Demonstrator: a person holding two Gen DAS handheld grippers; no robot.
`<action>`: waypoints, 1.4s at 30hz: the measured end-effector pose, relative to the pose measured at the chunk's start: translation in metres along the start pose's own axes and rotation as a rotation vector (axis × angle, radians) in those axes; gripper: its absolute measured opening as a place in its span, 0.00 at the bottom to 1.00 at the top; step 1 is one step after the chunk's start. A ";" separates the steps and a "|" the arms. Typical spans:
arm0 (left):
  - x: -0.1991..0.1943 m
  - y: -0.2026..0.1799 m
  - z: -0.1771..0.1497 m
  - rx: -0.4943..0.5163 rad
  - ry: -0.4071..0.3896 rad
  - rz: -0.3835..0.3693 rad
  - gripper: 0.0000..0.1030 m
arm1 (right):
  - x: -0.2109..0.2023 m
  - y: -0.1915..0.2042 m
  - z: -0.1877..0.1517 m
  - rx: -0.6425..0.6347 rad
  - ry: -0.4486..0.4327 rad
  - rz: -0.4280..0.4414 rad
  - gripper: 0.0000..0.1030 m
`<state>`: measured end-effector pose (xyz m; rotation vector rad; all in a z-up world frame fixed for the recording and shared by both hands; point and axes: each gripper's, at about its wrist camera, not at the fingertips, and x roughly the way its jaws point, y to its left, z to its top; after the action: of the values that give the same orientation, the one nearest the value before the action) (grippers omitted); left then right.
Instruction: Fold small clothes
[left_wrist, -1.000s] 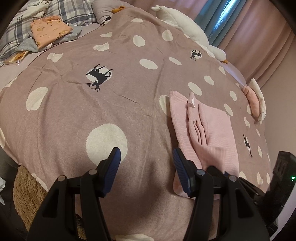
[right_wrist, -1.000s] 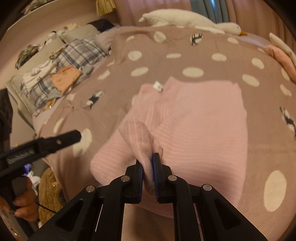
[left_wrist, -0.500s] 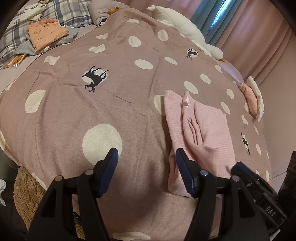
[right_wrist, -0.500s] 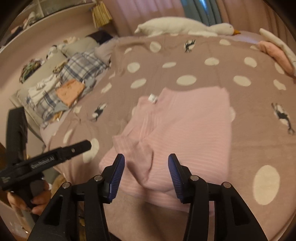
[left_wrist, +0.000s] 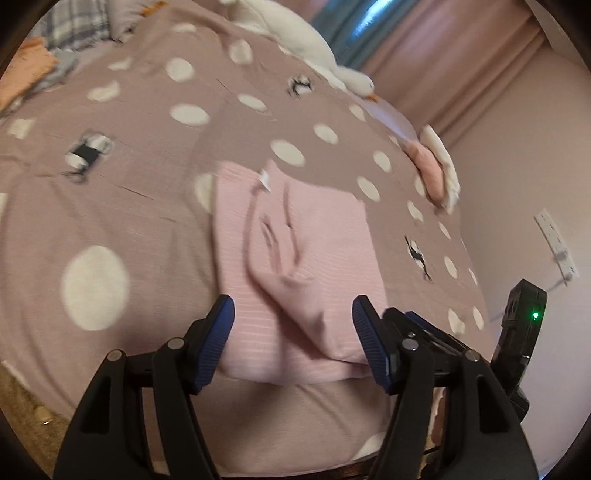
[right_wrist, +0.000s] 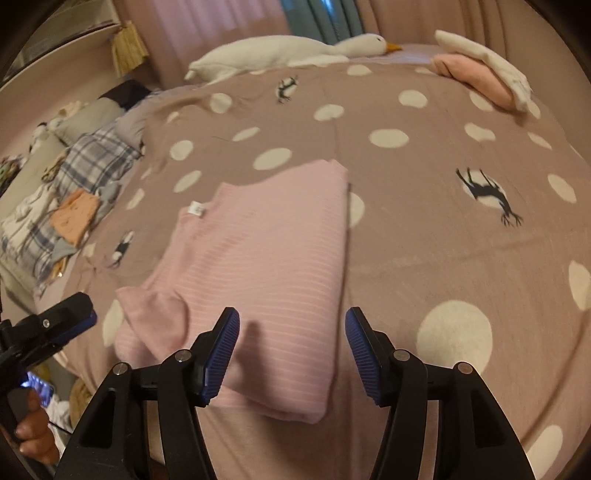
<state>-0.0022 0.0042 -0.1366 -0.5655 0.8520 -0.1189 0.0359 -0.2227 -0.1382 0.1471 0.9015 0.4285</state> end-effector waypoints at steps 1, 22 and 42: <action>0.007 -0.002 0.001 -0.001 0.018 -0.007 0.64 | 0.000 -0.001 -0.001 0.002 0.002 -0.002 0.58; 0.007 -0.008 0.002 0.078 -0.047 0.066 0.07 | 0.004 -0.004 -0.009 -0.003 0.036 0.031 0.58; 0.009 0.017 -0.008 0.066 -0.008 0.190 0.63 | 0.019 0.007 -0.016 -0.052 0.101 0.021 0.68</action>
<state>-0.0042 0.0125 -0.1563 -0.4202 0.8870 0.0284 0.0322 -0.2093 -0.1599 0.0876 0.9881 0.4817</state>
